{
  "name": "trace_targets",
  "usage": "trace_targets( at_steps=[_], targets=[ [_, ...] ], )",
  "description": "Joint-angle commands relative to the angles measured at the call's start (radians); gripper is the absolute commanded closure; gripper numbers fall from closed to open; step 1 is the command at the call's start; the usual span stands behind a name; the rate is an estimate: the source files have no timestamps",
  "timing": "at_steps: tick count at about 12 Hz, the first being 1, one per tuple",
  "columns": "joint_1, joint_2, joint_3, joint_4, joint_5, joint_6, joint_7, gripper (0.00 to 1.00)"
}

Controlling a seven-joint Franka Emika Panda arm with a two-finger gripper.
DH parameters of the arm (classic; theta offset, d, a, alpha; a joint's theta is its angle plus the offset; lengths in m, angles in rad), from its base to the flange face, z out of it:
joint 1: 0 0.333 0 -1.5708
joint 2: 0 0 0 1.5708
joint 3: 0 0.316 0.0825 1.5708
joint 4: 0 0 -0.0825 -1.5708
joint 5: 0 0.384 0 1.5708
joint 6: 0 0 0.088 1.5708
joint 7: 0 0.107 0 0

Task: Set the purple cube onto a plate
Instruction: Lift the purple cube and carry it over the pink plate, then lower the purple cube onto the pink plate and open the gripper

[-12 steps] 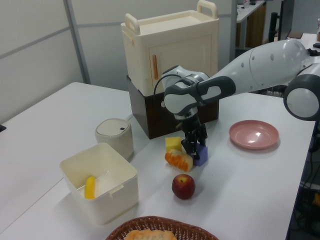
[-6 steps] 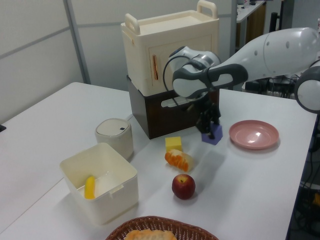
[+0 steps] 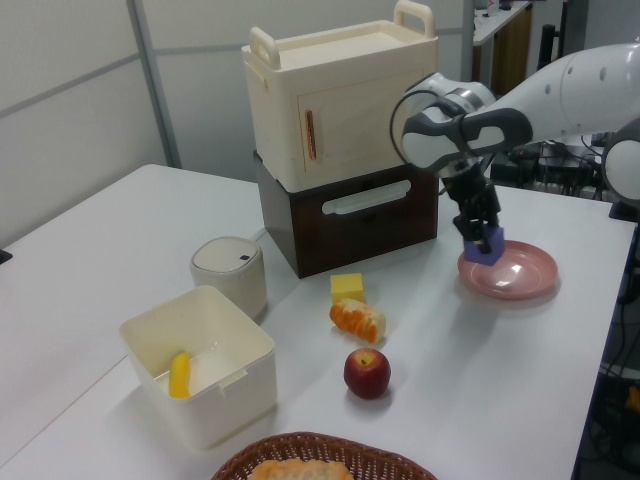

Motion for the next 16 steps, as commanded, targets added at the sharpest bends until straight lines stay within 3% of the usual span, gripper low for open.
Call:
trace_targets(
  at_steps=[1,2,7,9,13,16],
  targets=[
    [-0.025,0.002,0.001,-0.018,-0.054,0.011,-0.055,0.21],
    [-0.027,0.002,0.001,-0.018,-0.068,0.009,-0.055,0.0],
    [0.001,-0.074,0.018,0.008,-0.048,-0.008,-0.039,0.0],
    [0.054,-0.113,0.018,0.009,-0.042,-0.017,-0.032,0.0],
    [0.212,-0.163,0.019,0.037,-0.016,-0.035,0.126,0.0],
    [0.314,-0.231,0.018,0.04,0.083,-0.1,0.152,0.0]
  ],
)
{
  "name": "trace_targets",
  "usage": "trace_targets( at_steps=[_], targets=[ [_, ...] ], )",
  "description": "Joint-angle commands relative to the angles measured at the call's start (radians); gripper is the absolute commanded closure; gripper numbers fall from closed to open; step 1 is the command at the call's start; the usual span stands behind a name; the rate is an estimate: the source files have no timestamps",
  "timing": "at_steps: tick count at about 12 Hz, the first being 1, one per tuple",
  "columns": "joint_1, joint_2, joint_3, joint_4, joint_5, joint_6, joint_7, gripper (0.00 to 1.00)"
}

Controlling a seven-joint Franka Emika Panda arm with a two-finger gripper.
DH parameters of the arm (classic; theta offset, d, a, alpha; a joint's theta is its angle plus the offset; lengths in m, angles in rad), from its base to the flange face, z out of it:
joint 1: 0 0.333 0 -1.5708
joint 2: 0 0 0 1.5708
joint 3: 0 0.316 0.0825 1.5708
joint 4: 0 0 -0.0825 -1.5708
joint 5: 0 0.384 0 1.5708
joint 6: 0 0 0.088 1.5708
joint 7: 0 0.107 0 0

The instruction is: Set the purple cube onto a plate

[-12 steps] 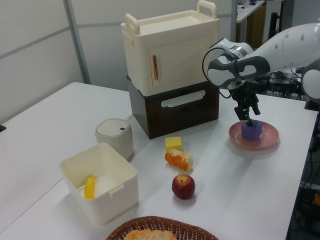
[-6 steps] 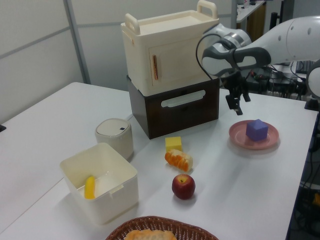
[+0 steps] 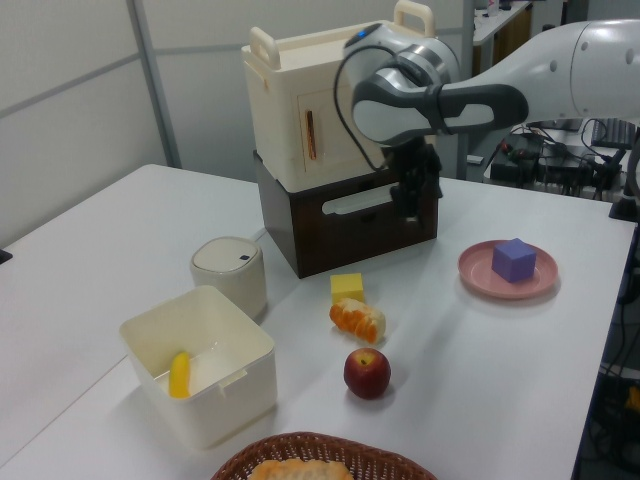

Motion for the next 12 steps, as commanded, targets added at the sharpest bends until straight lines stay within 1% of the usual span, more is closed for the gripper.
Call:
trace_targets(
  at_steps=[1,2,3,4,5,7,8,9,10,12],
  targets=[
    [0.065,-0.09,-0.012,-0.024,0.142,-0.031,0.032,0.0],
    [0.068,-0.097,-0.011,-0.024,0.199,-0.022,0.035,0.0],
    [0.069,-0.096,0.001,-0.022,0.23,-0.014,0.035,0.0],
    [0.069,-0.098,0.023,-0.024,0.231,0.003,0.038,0.0],
    [0.074,-0.096,0.035,-0.024,0.225,0.021,0.067,0.0],
    [0.074,-0.093,0.035,-0.024,0.216,0.06,0.092,0.0],
    [0.082,-0.091,0.035,-0.027,0.173,0.084,0.08,0.0],
    [0.083,-0.087,0.035,-0.027,0.161,0.089,0.092,0.0],
    [0.095,-0.09,0.035,-0.03,0.153,0.1,0.091,0.0],
    [0.095,-0.09,0.034,-0.028,0.152,0.106,0.091,0.0]
  ],
)
